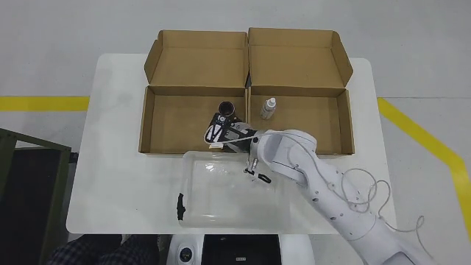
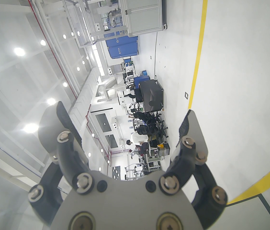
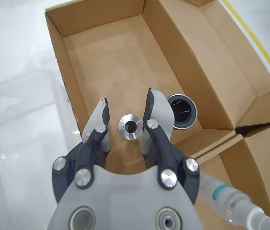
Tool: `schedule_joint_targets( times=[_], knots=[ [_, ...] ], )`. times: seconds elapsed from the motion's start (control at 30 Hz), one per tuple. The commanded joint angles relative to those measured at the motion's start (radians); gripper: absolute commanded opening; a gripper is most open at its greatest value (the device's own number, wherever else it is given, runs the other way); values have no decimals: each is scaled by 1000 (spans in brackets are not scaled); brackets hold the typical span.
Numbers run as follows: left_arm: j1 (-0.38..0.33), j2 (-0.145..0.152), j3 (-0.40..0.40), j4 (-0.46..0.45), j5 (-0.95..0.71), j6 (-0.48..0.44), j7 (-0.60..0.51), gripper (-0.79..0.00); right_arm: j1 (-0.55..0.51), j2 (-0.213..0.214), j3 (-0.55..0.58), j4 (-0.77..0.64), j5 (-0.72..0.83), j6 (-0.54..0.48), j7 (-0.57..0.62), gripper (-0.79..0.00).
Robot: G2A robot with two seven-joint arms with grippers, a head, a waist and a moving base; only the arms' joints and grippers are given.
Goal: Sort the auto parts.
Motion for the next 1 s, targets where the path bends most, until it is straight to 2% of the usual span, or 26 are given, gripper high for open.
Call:
schedule_joint_targets(
  times=[0.0,0.27,0.53,0.97],
  knots=[
    [0,0,0,0,0,0,0,0,-33,8,27,-48,7,-10,-15,-486],
    [0,0,0,0,0,0,0,0,-218,49,153,-195,-4,-73,-121,-477],
    [0,0,0,0,0,0,0,0,-426,92,352,-277,-33,-111,-285,-440],
    [0,0,0,0,0,0,0,0,-721,139,702,-282,-3,-216,-624,-400]
  ],
)
